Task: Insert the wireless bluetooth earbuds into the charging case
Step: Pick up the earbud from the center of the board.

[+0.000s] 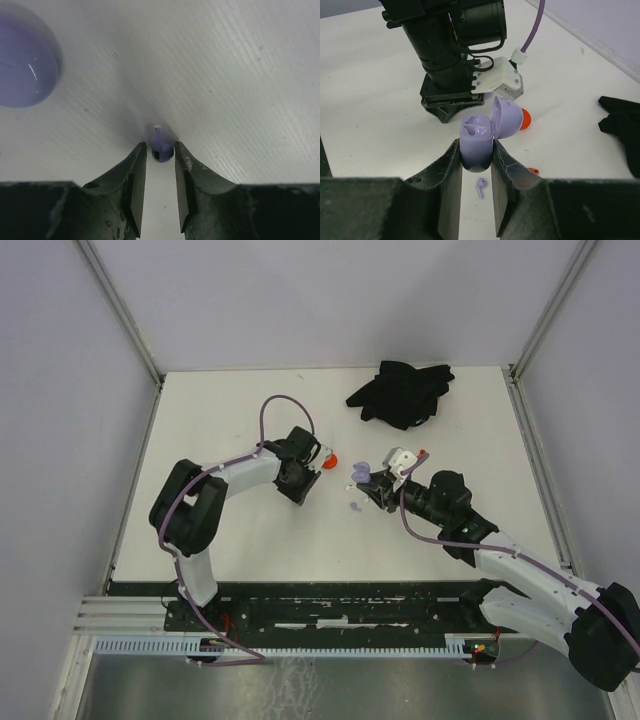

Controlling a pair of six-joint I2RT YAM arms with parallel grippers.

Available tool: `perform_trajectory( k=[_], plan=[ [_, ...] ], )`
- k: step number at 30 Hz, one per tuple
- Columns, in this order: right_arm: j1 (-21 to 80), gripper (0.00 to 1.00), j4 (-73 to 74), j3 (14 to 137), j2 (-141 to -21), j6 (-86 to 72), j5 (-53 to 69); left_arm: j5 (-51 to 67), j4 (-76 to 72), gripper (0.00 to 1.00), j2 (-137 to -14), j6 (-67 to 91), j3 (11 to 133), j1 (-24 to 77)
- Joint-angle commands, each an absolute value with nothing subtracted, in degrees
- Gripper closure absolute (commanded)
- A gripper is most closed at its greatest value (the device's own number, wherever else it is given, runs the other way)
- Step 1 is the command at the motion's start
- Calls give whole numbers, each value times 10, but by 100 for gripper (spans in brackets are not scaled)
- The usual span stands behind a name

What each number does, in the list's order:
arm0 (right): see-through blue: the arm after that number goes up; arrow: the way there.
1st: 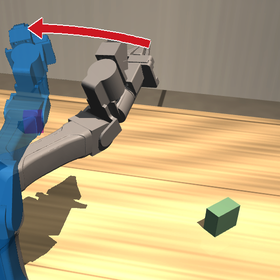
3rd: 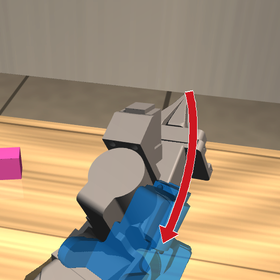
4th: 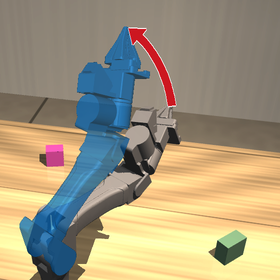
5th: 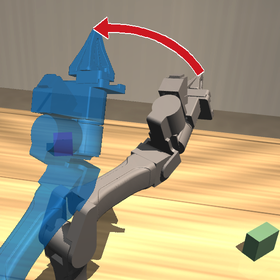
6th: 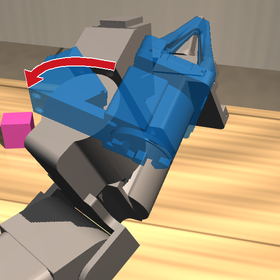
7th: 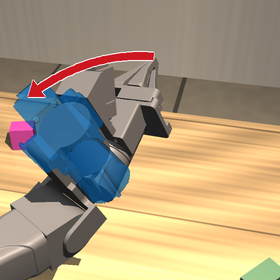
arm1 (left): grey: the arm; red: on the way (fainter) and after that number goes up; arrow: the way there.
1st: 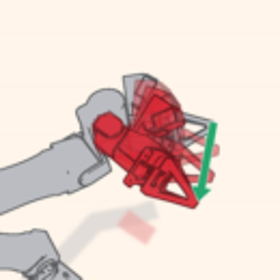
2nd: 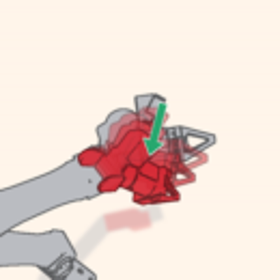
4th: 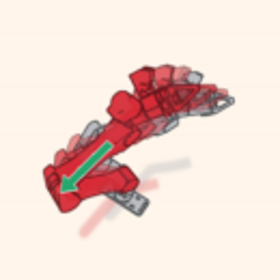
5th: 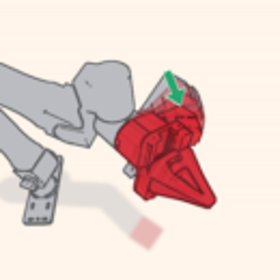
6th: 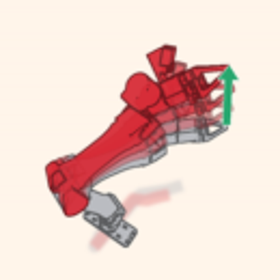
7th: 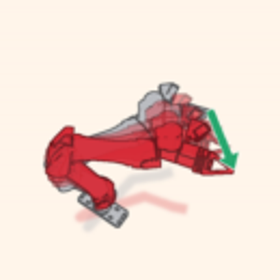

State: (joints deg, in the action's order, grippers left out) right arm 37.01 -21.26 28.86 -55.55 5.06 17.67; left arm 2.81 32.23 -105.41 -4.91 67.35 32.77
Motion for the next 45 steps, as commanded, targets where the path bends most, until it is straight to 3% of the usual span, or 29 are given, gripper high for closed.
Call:
perform_trajectory(
  k=[1,10,25,34,45],
  plan=[
    [372,98,-223,287,-538,55,164,-17,347,61,-1084,-76,691,340],
    [372,98,-220,286,-529,54,166,-73,375,43,-1063,-47,683,344],
    [371,98,-214,283,-508,37,169,-180,357,41,-1017,34,654,305],
    [371,98,-200,283,-489,36,163,-72,347,38,-956,62,657,287],
    [371,98,-200,286,-495,26,172,85,327,34,-1000,-70,691,288]
  ],
)
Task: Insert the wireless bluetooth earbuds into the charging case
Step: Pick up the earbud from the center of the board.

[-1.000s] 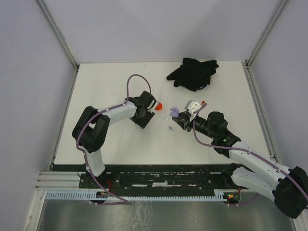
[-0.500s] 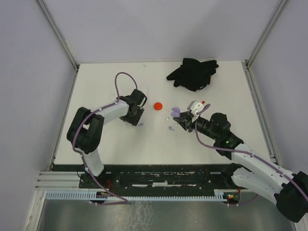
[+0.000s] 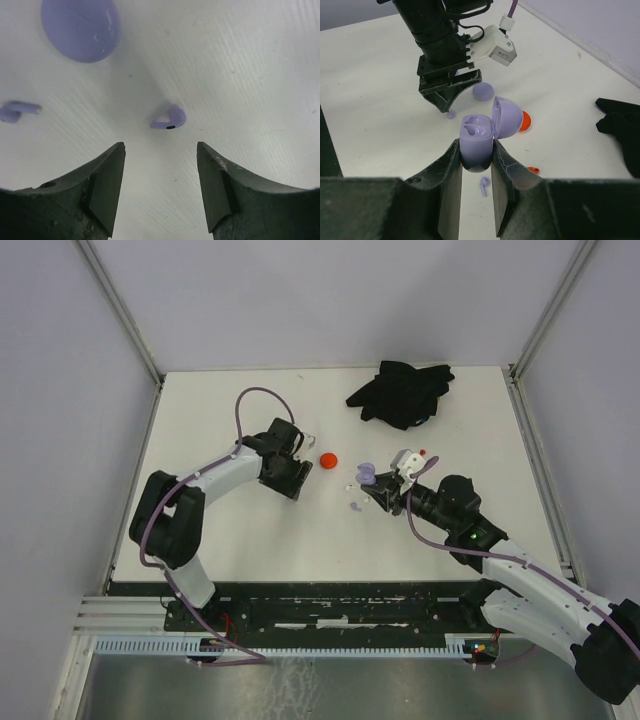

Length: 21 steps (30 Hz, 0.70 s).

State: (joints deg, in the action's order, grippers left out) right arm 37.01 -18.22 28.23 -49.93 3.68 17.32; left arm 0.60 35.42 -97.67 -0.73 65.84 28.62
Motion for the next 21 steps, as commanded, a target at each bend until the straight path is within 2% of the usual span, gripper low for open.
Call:
perform_trajectory(
  k=[1,9,21],
  plan=[
    [371,98,-198,286,-495,26,174,95,323,34,-1007,-77,695,288],
    [371,98,-176,292,-487,28,176,122,327,34,-1063,-84,725,287],
    [371,98,-182,292,-491,29,170,108,363,43,-1058,-45,708,294]
  ],
)
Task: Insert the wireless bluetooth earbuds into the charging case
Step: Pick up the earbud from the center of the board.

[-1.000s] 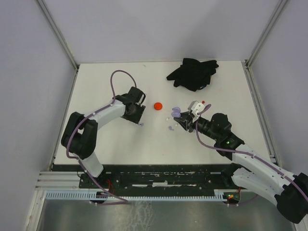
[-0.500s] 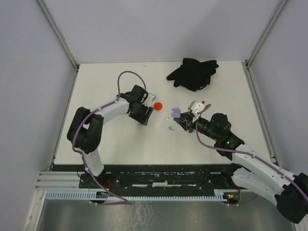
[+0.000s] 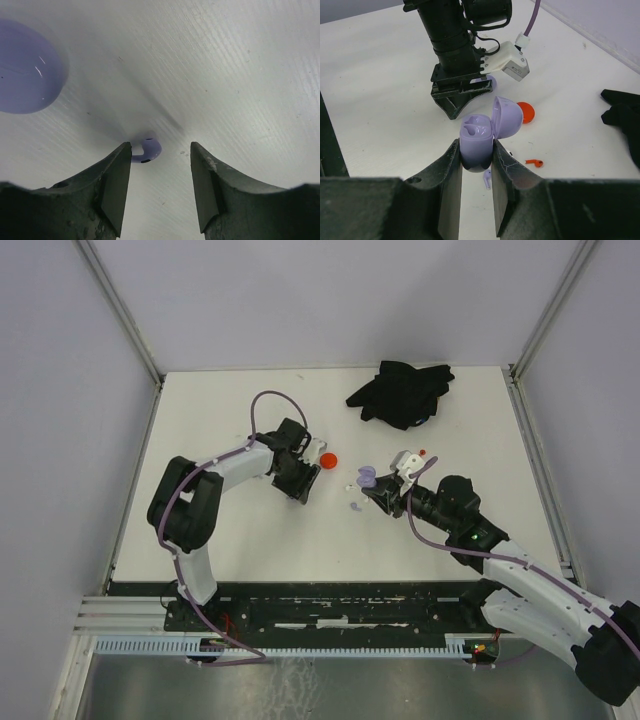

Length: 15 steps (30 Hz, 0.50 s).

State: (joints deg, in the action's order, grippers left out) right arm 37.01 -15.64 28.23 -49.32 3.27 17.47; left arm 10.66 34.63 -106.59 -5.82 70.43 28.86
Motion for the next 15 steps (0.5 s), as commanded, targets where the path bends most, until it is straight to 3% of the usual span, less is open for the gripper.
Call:
perform_trajectory(
  k=[1,15],
  plan=[
    [372,98,-184,293,-493,28,170,105,366,43,-1057,-42,708,294],
    [371,98,-201,297,-510,21,176,38,381,47,-1055,15,720,296]
  ],
)
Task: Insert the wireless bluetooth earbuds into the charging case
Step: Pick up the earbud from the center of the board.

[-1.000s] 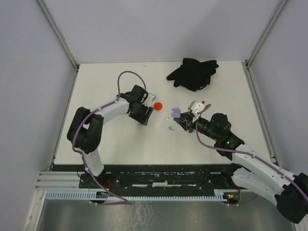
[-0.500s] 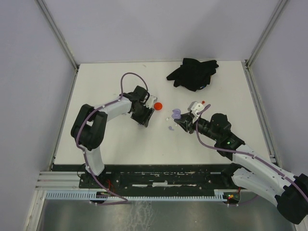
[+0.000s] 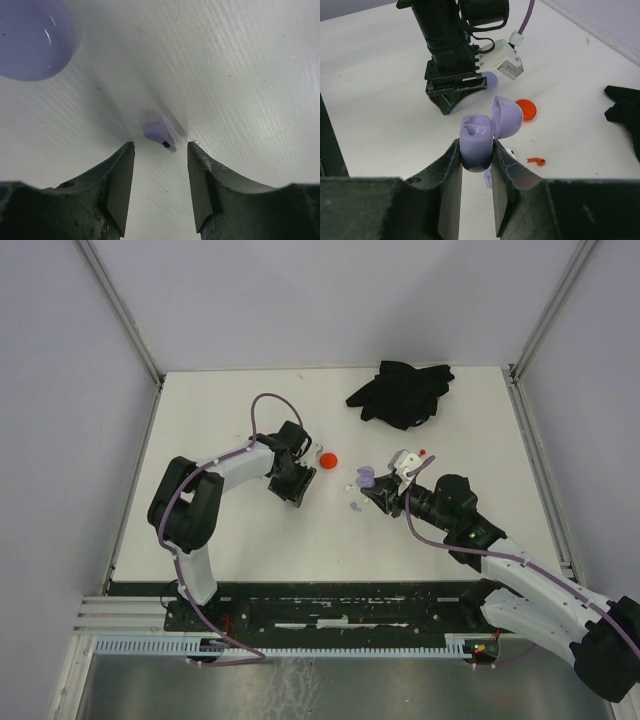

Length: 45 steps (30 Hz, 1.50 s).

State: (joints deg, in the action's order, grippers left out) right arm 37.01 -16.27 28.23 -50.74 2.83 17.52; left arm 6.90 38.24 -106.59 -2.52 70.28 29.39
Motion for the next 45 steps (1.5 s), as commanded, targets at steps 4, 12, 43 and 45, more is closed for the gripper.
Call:
perform_trajectory(
  k=[4,12,43,45],
  plan=[
    [372,98,-201,297,-512,21,176,35,369,49,-1056,45,730,296],
    [372,98,-201,297,-515,24,175,29,359,53,-1064,89,734,300],
    [371,98,-219,299,-517,35,193,-13,333,81,-1032,127,713,305],
    [371,98,-229,303,-521,39,200,-21,331,85,-1009,130,717,305]
  ],
)
